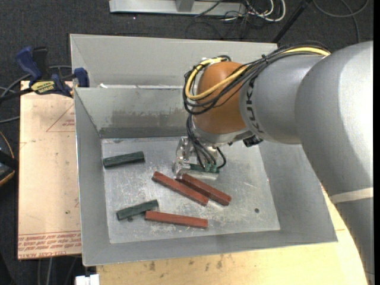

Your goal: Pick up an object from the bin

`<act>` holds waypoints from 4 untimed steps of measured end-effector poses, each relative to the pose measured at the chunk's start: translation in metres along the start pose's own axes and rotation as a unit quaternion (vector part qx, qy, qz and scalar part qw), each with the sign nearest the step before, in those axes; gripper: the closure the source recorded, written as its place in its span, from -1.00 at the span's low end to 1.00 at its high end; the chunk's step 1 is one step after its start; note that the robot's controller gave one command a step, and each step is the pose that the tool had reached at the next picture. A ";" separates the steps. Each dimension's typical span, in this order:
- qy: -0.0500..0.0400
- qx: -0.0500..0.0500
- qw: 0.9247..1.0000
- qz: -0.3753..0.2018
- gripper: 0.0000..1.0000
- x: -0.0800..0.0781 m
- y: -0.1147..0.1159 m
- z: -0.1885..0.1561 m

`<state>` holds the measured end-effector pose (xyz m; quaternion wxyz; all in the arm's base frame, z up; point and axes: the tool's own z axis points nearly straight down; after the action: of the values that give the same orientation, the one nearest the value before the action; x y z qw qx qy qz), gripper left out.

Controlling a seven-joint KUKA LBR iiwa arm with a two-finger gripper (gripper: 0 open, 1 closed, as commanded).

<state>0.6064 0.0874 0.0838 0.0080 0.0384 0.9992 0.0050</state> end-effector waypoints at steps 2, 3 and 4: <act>-0.008 0.000 1.000 0.001 -1.00 -0.002 -0.002 0.003; -0.006 -0.002 1.000 -0.007 1.00 0.050 -0.002 0.001; 0.001 0.002 1.000 -0.007 -1.00 0.055 -0.006 0.007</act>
Offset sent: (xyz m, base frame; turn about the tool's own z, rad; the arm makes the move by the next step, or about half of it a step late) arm 0.0000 0.0000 0.0000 0.0000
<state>0.5516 0.0856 0.0760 0.0069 0.0310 0.9995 0.0032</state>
